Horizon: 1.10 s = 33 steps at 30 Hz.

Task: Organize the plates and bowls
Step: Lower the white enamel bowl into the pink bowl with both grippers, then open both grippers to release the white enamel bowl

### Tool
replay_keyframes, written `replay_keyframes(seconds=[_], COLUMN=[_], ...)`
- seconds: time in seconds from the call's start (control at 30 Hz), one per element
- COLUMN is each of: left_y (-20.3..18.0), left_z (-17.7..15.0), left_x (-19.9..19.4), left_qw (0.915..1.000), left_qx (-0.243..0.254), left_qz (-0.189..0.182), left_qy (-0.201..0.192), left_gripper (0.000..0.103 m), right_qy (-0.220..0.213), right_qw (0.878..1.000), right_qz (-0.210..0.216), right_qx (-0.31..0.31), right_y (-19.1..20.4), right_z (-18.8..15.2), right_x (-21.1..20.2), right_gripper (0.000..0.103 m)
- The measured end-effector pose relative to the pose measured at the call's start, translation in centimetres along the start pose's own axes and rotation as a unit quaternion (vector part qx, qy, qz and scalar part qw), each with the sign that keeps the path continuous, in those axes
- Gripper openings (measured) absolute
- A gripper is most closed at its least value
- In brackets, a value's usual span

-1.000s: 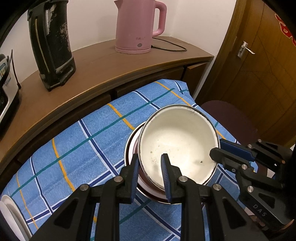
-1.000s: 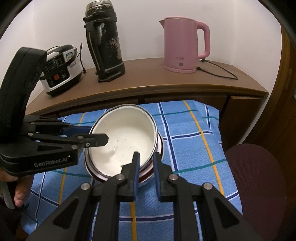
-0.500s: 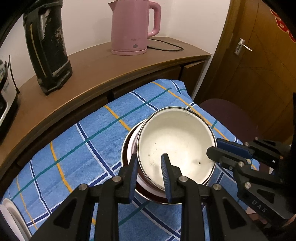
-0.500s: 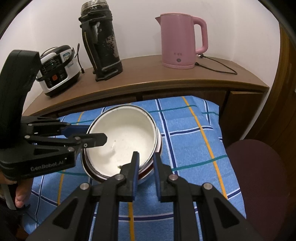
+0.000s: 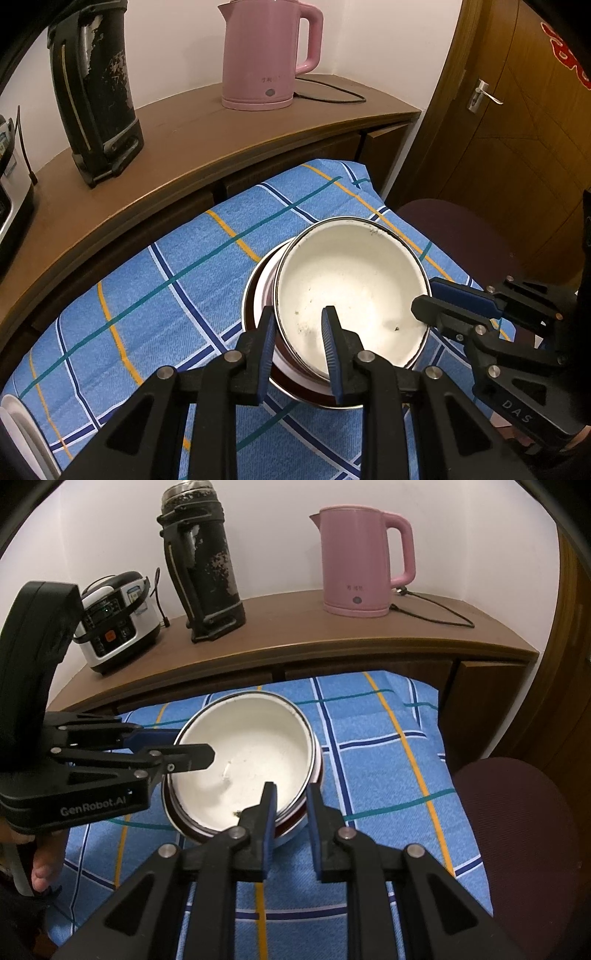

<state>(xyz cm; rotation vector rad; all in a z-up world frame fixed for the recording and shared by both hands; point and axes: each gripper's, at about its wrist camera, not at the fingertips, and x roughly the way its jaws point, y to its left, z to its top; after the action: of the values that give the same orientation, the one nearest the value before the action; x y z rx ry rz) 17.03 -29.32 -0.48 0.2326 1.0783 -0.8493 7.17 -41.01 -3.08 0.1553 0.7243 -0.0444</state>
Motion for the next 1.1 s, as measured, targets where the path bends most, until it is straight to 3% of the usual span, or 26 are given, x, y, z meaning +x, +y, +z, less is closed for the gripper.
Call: replay_keyframes(seconds=[0.97, 1.07, 1.1], left_y=[0.1, 0.3, 0.4], left_z=[0.1, 0.2, 0.3], left_x=[-0.2, -0.7, -1.0], left_qw=[1.0, 1.0, 0.9998], left_qx=[-0.002, -0.004, -0.006], left_qz=[-0.003, 0.002, 0.016], left_qy=[0.004, -0.004, -0.01], left_gripper=[0.029, 0.033, 0.048], right_qy=[-0.006, -0.008, -0.009], right_qw=[1.0, 1.0, 1.0], right_qz=[0.015, 0.014, 0.014], right_qx=[0.002, 0.009, 0.012], right_y=[-0.1, -0.5, -0.6], right_z=[-0.6, -0.6, -0.6], right_x=[-0.7, -0.7, -0.8], right_gripper=[0.019, 0.022, 0.026])
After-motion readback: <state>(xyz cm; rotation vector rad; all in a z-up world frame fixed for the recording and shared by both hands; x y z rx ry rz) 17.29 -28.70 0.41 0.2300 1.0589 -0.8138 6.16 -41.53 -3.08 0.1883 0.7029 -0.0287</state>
